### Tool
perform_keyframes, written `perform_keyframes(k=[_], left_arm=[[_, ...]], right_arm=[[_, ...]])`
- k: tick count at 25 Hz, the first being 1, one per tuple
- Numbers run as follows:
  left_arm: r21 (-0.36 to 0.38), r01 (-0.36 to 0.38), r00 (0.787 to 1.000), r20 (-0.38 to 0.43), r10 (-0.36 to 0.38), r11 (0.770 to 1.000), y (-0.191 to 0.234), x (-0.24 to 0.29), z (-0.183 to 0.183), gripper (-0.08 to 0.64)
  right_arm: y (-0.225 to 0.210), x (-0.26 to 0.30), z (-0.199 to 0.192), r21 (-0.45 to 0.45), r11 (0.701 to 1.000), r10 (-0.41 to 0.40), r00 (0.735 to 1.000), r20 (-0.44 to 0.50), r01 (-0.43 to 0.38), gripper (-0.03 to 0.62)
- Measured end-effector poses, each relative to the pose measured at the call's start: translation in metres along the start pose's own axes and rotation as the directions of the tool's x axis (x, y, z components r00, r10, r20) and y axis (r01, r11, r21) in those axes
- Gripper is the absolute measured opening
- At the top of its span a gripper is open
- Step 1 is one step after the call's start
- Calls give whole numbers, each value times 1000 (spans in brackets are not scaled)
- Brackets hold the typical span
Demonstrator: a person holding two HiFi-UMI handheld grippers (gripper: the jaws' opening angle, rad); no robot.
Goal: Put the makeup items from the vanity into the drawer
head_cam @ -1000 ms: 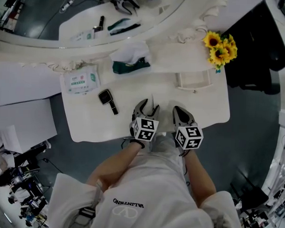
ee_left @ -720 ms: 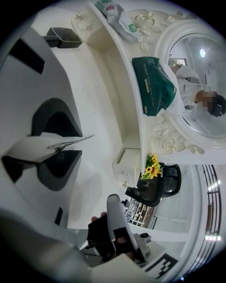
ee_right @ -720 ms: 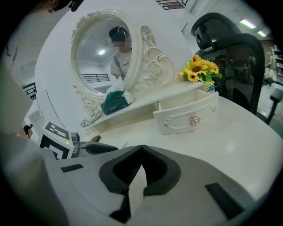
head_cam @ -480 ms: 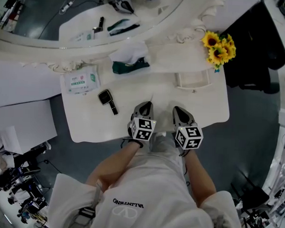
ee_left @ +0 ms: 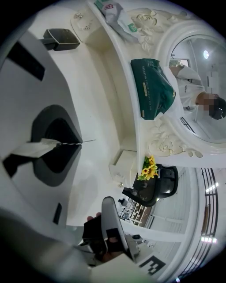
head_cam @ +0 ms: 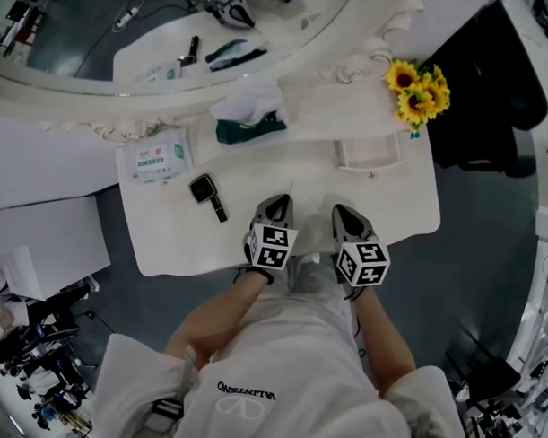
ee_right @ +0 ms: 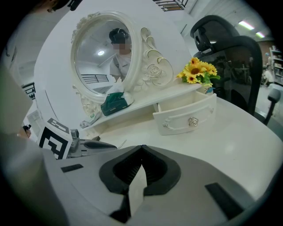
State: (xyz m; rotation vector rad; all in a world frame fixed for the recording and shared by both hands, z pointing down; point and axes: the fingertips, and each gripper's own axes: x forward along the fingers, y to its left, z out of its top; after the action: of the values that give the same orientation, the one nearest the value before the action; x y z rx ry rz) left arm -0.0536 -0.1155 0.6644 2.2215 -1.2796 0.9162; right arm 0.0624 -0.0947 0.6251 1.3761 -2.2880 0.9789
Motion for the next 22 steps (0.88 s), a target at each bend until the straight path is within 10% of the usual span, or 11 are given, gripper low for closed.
perform_keyframes(k=[22], left_arm=[[107, 219, 971, 76, -228, 970, -106, 9, 70, 12]], right_arm=[[-54, -44, 17, 79, 988, -140, 985, 98, 132, 12]])
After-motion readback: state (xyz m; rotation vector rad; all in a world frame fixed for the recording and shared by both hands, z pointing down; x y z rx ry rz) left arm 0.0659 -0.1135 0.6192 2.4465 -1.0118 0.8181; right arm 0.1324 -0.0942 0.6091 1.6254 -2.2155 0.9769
